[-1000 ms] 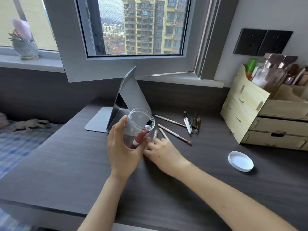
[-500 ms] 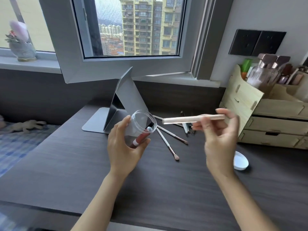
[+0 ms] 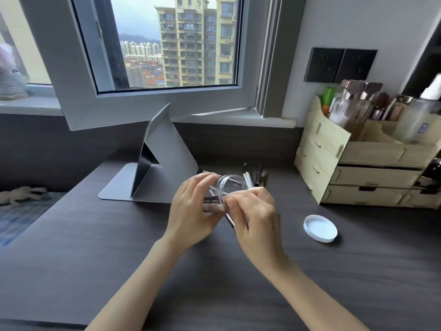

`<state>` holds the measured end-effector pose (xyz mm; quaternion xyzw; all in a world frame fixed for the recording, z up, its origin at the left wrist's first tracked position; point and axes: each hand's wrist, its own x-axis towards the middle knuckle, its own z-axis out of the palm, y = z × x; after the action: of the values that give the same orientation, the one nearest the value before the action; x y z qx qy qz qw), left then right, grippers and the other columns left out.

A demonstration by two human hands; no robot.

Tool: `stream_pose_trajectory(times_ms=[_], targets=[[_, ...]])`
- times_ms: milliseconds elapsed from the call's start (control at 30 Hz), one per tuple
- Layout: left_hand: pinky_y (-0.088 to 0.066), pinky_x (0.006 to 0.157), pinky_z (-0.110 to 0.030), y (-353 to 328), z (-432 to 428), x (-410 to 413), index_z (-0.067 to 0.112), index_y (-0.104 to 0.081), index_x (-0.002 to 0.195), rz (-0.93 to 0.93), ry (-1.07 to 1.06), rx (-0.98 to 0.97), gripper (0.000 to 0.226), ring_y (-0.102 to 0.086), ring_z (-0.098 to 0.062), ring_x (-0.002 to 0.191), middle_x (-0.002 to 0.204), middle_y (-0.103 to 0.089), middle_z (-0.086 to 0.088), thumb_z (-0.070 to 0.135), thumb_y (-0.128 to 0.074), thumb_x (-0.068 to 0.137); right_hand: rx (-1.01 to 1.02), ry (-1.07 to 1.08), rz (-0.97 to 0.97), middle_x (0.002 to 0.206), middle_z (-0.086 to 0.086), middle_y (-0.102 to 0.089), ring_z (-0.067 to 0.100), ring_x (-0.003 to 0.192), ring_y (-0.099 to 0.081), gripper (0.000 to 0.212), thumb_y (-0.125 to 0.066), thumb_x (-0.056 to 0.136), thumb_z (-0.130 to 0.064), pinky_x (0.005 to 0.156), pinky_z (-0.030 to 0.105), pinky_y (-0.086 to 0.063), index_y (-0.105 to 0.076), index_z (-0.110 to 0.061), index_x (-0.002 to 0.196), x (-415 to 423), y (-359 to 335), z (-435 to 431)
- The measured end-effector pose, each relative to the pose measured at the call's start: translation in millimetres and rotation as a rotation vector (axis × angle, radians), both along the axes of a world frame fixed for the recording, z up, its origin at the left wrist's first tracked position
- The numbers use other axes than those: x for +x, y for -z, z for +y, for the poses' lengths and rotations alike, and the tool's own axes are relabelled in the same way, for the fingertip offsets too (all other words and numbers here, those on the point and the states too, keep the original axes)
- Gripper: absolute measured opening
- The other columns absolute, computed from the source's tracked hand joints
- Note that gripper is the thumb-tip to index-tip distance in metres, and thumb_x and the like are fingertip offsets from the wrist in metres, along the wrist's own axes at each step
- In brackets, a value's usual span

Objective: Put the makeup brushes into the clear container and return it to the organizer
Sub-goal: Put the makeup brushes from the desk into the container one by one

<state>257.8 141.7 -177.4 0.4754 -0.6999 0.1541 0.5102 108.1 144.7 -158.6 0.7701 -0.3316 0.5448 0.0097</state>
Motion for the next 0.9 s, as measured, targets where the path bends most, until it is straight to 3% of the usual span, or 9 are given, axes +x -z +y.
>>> stream_pose_trajectory(times_ms=[100, 200, 333, 433, 567, 700, 767, 833, 900], targets=[[-0.047, 0.088, -0.035, 5.9, -3.7, 5.8, 0.014, -0.047, 0.12, 0.018, -0.017, -0.013, 0.06, -0.055, -0.02, 0.107, 0.121, -0.054, 0.002, 0.043, -0.07, 0.073, 0.007, -0.068, -0.07, 0.09, -0.003, -0.071, 0.016, 0.089, -0.06, 0.028, -0.049, 0.093, -0.02, 0.082, 0.027, -0.046, -0.074, -0.01, 0.085, -9.7, 1.7, -7.2], [-0.047, 0.086, -0.035, 7.5, -4.9, 11.9, 0.014, -0.047, 0.12, 0.113, -0.064, -0.021, 0.064, -0.055, -0.02, 0.105, 0.115, -0.061, -0.008, 0.044, -0.072, 0.069, 0.123, 0.032, -0.218, 0.084, -0.003, -0.068, 0.014, 0.084, -0.058, 0.026, -0.047, 0.092, -0.015, 0.076, 0.022, -0.042, -0.07, -0.009, 0.081, -25.4, -0.5, -35.2], [-0.049, 0.082, -0.037, 7.4, -7.9, 19.3, 0.012, -0.047, 0.121, 0.188, -0.116, 0.001, 0.069, -0.055, -0.021, 0.103, 0.114, -0.062, -0.012, 0.044, -0.073, 0.066, 0.461, 0.333, 0.01, 0.087, 0.015, -0.072, 0.037, 0.087, -0.062, 0.02, -0.053, 0.091, -0.013, 0.07, 0.033, -0.041, -0.07, -0.005, 0.084, -37.1, 22.1, -101.1], [-0.045, 0.087, -0.032, 9.3, -9.7, 19.2, 0.011, -0.046, 0.121, 0.197, -0.125, 0.004, 0.067, -0.055, -0.021, 0.104, 0.113, -0.062, -0.015, 0.043, -0.072, 0.067, 0.774, 0.467, 0.069, 0.107, 0.013, -0.07, 0.034, 0.105, -0.06, 0.025, -0.052, 0.091, -0.025, 0.081, 0.033, -0.045, -0.063, -0.008, 0.105, -34.5, 29.2, -131.1], [-0.038, 0.091, -0.026, 10.7, -11.1, 18.8, 0.01, -0.046, 0.12, 0.152, -0.132, 0.003, 0.065, -0.052, -0.021, 0.106, 0.112, -0.063, -0.017, 0.042, -0.07, 0.068, 0.929, 0.522, 0.185, 0.119, 0.012, -0.064, 0.033, 0.112, -0.059, 0.035, -0.058, 0.085, -0.03, 0.084, 0.033, -0.046, -0.053, -0.01, 0.114, -19.3, 21.9, -153.1], [-0.038, 0.091, -0.026, 10.1, -10.4, 19.8, 0.011, -0.045, 0.12, 0.163, -0.131, 0.014, 0.066, -0.053, -0.021, 0.106, 0.112, -0.063, -0.016, 0.044, -0.069, 0.068, 1.035, 0.562, 0.278, 0.124, 0.018, -0.061, 0.036, 0.115, -0.057, 0.034, -0.056, 0.084, -0.017, 0.086, 0.034, -0.048, -0.055, -0.002, 0.115, -18.3, 18.3, -161.8], [-0.037, 0.091, -0.025, 9.5, -10.4, 20.1, 0.011, -0.045, 0.12, 0.175, -0.139, 0.016, 0.066, -0.052, -0.02, 0.106, 0.112, -0.063, -0.015, 0.044, -0.069, 0.068, 1.04, 0.566, 0.328, 0.118, 0.019, -0.063, 0.037, 0.111, -0.058, 0.027, -0.055, 0.083, -0.013, 0.081, 0.032, -0.048, -0.06, -0.001, 0.107, -23.6, 18.1, -160.8], [-0.037, 0.091, -0.025, 9.1, -10.5, 19.6, 0.011, -0.046, 0.12, 0.177, -0.146, 0.017, 0.066, -0.052, -0.02, 0.106, 0.112, -0.063, -0.016, 0.044, -0.069, 0.068, 1.032, 0.56, 0.349, 0.098, 0.018, -0.065, 0.036, 0.103, -0.063, 0.014, -0.056, 0.082, -0.014, 0.07, 0.03, -0.047, -0.061, -0.004, 0.09, -30.9, 16.3, -158.1], [-0.037, 0.091, -0.025, 9.1, -10.3, 19.0, 0.011, -0.046, 0.12, 0.17, -0.146, 0.017, 0.066, -0.052, -0.02, 0.106, 0.112, -0.063, -0.016, 0.045, -0.069, 0.068, 1.051, 0.519, 0.256, 0.069, 0.012, -0.057, 0.033, 0.073, -0.066, 0.013, -0.054, 0.08, -0.015, 0.052, 0.026, -0.04, -0.054, -0.007, 0.07, -40.3, 14.5, -152.8]])
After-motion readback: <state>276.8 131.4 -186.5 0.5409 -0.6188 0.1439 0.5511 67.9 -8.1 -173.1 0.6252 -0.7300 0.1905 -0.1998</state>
